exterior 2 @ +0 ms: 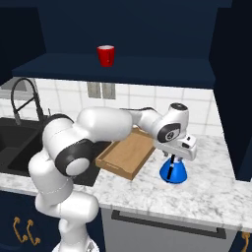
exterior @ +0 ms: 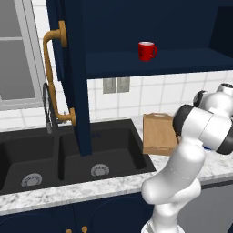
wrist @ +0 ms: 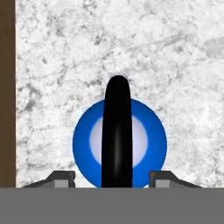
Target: Pick the kettle from the counter and place it on the tray. Then pick the mug from the cabinet and place it on the tray. Then close the cabinet doors.
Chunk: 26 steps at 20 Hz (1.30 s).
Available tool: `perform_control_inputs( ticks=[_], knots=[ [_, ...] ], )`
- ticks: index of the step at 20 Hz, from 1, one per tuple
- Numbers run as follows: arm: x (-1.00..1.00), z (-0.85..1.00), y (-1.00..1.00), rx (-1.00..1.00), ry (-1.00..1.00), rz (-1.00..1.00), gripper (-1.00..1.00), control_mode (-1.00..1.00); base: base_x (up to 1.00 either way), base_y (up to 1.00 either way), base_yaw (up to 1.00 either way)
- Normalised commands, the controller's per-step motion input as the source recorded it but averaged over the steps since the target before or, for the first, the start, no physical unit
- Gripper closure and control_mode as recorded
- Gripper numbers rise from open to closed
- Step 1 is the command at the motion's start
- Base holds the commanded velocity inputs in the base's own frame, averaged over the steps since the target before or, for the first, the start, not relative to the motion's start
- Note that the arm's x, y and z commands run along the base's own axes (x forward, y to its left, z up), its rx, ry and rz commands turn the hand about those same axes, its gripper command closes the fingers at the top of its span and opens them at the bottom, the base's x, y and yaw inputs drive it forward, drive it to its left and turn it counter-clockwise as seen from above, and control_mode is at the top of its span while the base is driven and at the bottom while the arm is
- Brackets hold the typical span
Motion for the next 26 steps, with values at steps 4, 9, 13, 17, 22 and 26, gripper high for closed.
perform_control_inputs(
  ticks=[4, 9, 13, 17, 22, 26],
  knots=[
    [-0.06, -0.04, 0.26, 0.00, -0.03, 0.00, 1.00, -1.00, 0.00, 0.00, 0.00],
    [-0.32, 0.26, 0.23, -0.02, -0.09, 0.00, 1.00, -1.00, 0.00, 0.00, 0.00],
    [-0.39, 0.74, 0.22, -0.10, -0.20, 0.00, 1.00, -1.00, 0.00, 0.00, 0.00],
    [-0.05, 0.56, 0.56, -0.10, -0.16, 0.00, 1.00, -1.00, 0.00, 0.00, 0.00],
    [0.00, 0.34, 0.80, -0.07, -0.14, 0.00, 1.00, -1.00, 0.00, 0.00, 0.00],
    [0.10, 0.33, 0.72, -0.06, -0.13, 0.00, 1.00, -1.00, 0.00, 0.00, 0.00]
  ],
)
